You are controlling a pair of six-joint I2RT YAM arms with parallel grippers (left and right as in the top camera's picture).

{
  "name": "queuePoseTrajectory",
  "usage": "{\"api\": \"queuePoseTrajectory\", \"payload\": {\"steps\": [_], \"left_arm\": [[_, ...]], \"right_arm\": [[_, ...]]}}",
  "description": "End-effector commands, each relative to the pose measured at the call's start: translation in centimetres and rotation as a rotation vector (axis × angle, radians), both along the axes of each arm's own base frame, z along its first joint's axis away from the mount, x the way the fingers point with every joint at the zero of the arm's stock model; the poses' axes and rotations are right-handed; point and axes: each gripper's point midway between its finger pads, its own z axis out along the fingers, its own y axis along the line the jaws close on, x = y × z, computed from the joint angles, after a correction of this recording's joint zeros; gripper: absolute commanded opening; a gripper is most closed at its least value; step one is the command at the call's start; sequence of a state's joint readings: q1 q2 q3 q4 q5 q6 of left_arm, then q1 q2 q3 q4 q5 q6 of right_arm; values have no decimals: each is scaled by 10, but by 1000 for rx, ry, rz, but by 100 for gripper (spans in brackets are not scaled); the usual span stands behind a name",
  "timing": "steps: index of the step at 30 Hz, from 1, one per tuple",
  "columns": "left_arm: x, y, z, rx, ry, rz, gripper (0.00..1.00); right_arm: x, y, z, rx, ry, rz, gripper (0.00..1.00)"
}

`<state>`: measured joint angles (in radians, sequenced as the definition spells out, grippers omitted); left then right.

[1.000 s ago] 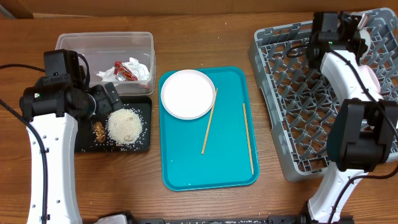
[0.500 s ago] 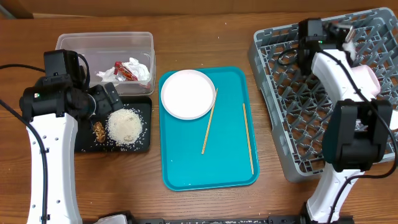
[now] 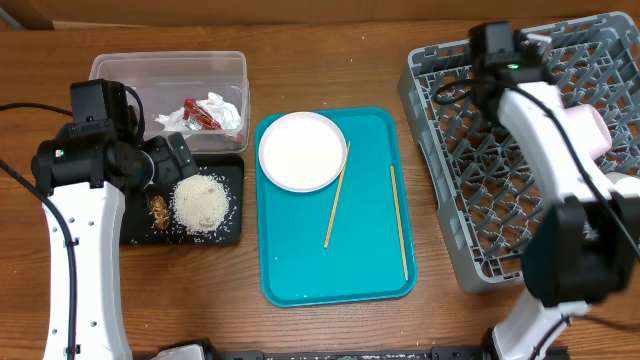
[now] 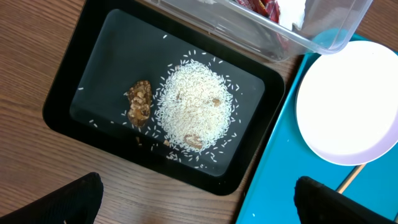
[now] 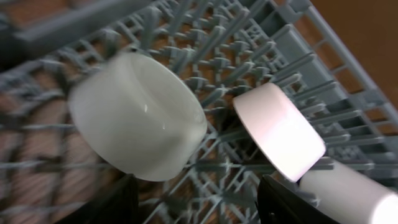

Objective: Sort waste into correct bins and load items into the dishwasher
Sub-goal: 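Carry the white bowl into the dish rack and release it, then grasp the white plate edge on the teal tray with the right gripper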

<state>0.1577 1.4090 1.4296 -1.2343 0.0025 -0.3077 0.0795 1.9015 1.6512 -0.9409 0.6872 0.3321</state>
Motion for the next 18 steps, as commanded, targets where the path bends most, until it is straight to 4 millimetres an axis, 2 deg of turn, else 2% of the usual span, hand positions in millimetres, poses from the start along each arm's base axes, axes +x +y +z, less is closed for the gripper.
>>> {"api": "queuePoseTrajectory", "payload": {"steps": [1, 4, 8, 18], "left_arm": [[1, 2, 7, 12, -20, 9, 100], [1, 2, 7, 12, -21, 9, 100], [1, 2, 7, 12, -21, 9, 100], [1, 2, 7, 12, -21, 9, 100]], "right_arm": [[5, 58, 43, 342, -126, 189, 65], [-3, 113, 44, 610, -97, 348, 65], [-15, 163, 33, 793, -18, 464, 66], [-47, 250, -30, 805, 208, 600, 68]]}}
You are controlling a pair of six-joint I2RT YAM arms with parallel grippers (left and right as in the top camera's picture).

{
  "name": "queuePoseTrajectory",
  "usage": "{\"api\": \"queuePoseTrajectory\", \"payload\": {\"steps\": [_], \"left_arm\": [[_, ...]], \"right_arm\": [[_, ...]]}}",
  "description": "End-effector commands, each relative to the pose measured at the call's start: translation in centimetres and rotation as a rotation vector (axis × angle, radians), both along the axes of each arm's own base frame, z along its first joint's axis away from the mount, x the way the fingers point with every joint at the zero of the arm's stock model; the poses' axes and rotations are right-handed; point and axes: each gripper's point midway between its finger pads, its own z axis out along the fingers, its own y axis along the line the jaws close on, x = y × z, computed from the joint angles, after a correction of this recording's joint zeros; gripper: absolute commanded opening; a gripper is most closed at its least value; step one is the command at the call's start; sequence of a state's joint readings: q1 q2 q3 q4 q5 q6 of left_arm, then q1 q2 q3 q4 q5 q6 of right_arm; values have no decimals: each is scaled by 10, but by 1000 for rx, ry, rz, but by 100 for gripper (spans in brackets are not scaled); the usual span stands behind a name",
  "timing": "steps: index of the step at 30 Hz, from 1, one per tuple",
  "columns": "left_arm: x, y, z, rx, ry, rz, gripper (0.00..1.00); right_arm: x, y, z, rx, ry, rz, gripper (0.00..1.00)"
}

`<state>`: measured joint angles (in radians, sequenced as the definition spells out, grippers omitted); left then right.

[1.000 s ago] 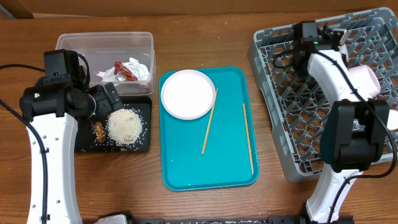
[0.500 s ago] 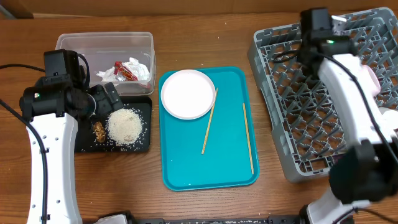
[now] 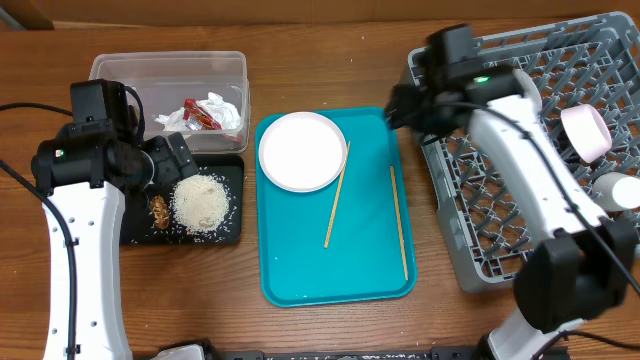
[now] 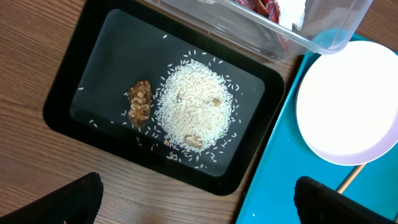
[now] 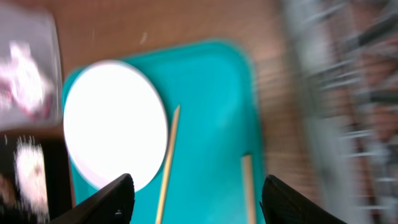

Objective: Sort waste into correct bins and load items into the dishwasher
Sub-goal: 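Grasp the white plate edge on the teal tray with the right gripper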

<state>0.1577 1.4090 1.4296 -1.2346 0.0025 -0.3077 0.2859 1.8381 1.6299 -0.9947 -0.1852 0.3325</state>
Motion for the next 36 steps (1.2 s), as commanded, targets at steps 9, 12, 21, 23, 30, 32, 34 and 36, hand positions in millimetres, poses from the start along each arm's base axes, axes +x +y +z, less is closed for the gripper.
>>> {"api": "queuePoseTrajectory", "payload": {"steps": [9, 12, 21, 23, 30, 32, 34, 36], "left_arm": [[1, 2, 7, 12, -21, 9, 100], [1, 2, 7, 12, -21, 9, 100], [1, 2, 7, 12, -21, 9, 100], [1, 2, 7, 12, -21, 9, 100], [1, 2, 7, 12, -21, 9, 100], [1, 2, 7, 12, -21, 9, 100], [1, 2, 7, 12, -21, 9, 100], [1, 2, 7, 12, -21, 9, 100]], "right_arm": [[-16, 70, -78, -65, 114, 123, 66], [-21, 78, -98, -78, 150, 122, 61], [-20, 86, -123, -81, 180, 109, 43], [-21, 86, -128, -85, 194, 101, 41], [-22, 87, -138, -86, 216, 89, 39], [-21, 88, -138, -82, 209, 90, 35], [-22, 88, -138, -84, 212, 90, 32], [-24, 87, -138, -88, 222, 90, 32]]}}
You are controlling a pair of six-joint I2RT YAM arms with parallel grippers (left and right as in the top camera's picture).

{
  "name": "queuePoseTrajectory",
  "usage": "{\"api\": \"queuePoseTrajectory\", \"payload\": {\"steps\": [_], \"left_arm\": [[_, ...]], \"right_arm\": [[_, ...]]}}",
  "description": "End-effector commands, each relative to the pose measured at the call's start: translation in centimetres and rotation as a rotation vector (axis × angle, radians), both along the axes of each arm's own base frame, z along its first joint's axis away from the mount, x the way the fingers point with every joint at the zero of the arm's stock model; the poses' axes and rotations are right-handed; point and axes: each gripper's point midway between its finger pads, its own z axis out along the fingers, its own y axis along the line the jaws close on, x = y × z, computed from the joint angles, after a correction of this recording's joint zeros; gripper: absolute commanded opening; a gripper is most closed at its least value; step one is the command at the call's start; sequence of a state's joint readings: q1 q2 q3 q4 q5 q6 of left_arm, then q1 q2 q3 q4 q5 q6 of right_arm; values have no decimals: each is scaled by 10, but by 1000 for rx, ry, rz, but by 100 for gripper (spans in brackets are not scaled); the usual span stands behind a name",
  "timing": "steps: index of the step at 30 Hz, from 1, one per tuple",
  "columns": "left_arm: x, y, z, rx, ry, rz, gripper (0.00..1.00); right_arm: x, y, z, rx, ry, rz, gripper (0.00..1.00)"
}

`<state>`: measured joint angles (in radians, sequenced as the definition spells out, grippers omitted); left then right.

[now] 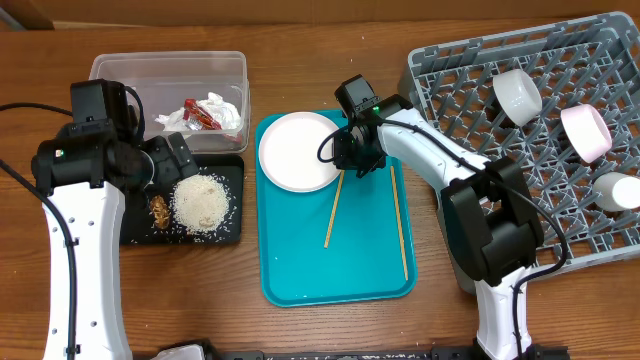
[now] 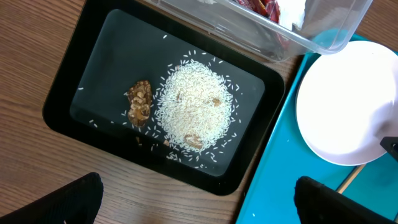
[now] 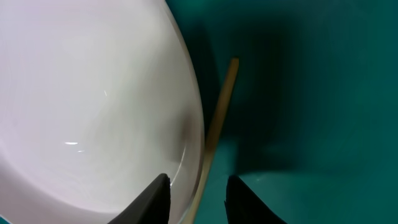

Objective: Sort waste into correct bins and load items into the dishwasher
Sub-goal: 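Grasp the white plate edge on the teal tray with the right gripper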

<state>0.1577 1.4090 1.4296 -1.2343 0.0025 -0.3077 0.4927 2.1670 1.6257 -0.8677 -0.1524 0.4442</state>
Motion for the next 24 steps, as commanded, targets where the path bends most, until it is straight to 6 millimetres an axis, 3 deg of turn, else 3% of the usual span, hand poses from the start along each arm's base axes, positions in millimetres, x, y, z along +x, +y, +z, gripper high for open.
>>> {"api": "queuePoseTrajectory", "payload": {"steps": [1, 6, 14, 24], "left_arm": [[1, 2, 7, 12, -21, 9, 100], [1, 2, 7, 12, -20, 9, 100], [1, 2, 7, 12, -21, 9, 100], [1, 2, 7, 12, -21, 9, 100]], "right_arm": [[-5, 0, -3, -9, 15, -1, 31], [-9, 4, -3, -11, 22, 1, 26], [-9, 4, -3, -8, 33, -35, 9], [-10, 4, -4, -5, 50, -87, 4]]}}
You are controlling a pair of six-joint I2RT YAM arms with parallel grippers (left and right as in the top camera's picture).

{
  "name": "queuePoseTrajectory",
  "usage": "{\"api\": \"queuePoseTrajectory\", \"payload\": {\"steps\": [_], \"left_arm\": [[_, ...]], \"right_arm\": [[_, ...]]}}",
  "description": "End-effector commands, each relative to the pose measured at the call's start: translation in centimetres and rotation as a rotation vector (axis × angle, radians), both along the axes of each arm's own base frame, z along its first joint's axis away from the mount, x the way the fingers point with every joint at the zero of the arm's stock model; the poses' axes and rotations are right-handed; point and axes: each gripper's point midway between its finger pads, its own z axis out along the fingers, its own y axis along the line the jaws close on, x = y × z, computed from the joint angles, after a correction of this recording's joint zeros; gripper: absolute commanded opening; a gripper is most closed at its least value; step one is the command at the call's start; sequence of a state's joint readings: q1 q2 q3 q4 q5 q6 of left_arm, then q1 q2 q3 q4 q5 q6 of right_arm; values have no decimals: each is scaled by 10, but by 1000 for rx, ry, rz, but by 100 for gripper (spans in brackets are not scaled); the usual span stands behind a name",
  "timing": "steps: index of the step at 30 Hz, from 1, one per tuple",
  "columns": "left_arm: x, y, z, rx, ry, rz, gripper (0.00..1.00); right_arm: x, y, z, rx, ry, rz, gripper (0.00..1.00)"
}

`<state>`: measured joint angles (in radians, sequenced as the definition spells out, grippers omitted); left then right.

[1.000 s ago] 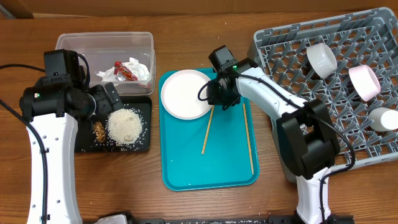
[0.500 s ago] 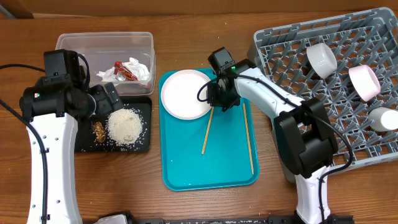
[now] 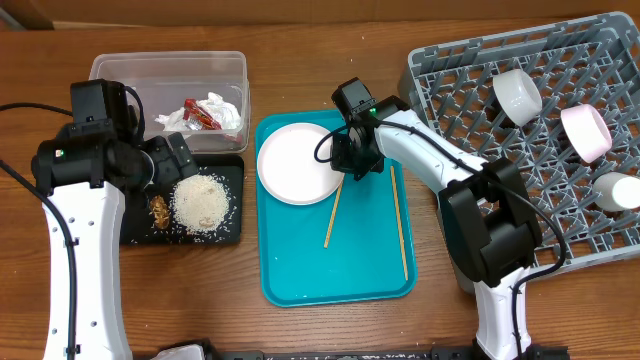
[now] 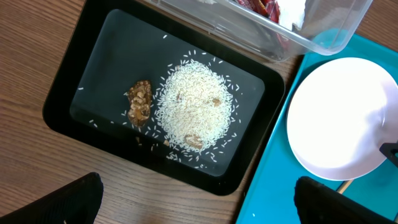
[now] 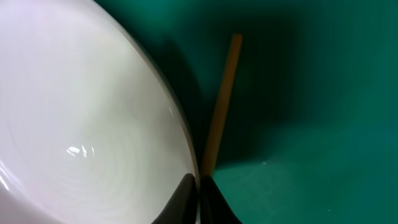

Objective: Sort waste into correct bins and load items into the dishwasher
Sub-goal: 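Grasp the white plate edge on the teal tray with the right gripper, then lift the plate into the dish rack and release it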

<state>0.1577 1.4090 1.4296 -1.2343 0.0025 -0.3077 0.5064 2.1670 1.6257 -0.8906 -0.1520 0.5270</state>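
A white plate (image 3: 296,163) lies on the teal tray (image 3: 350,265), and my right gripper (image 3: 352,160) is shut on its right rim (image 5: 186,146). Close up, a wooden chopstick (image 5: 221,106) runs right beside the pinched rim. Two chopsticks (image 3: 335,208) (image 3: 399,222) lie on the tray. My left gripper (image 4: 199,202) stands open over the table near a black tray of rice (image 4: 194,112), holding nothing. The grey dishwasher rack (image 3: 470,150) at right holds a white bowl (image 3: 515,94), a pink bowl (image 3: 586,130) and a white cup (image 3: 612,190).
A clear plastic bin (image 3: 170,85) with crumpled wrappers stands at the back left. The black tray (image 3: 135,225) also holds a brown food scrap (image 3: 158,209) beside the rice. The tray's front half is bare teal.
My right gripper went from open astride the plate's right rim to shut on it. The plate has shifted slightly left and toward the front. The left arm has not moved.
My right gripper was open over the rack above the bowls. Then it was over the tray's back right corner. Then it stood open at the plate's right edge, and now it grips that rim. The left arm stayed still throughout.
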Motion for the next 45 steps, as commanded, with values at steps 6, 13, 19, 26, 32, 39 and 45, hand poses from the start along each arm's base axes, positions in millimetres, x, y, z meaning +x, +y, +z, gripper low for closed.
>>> {"api": "queuePoseTrajectory", "payload": {"steps": [6, 13, 19, 26, 32, 39, 45], "left_arm": [[1, 2, 7, 12, -21, 9, 100], [1, 2, 7, 12, -20, 9, 100], [1, 2, 7, 12, -21, 9, 100], [1, 2, 7, 12, -21, 9, 100], [1, 2, 7, 12, -21, 9, 100], [1, 2, 7, 12, -21, 9, 100], [1, 2, 7, 12, -21, 8, 100]], "right_arm": [[4, 2, 3, 9, -8, -26, 4], [42, -15, 69, 45, -140, -23, 4], [78, -72, 155, -92, -364, -30, 4], [113, -191, 256, -508, -670, -100, 4], [106, -275, 292, -966, -660, -132, 4], [94, -301, 270, -1008, -594, -273, 4], [83, -310, 230, -1055, -507, -284, 4]]}}
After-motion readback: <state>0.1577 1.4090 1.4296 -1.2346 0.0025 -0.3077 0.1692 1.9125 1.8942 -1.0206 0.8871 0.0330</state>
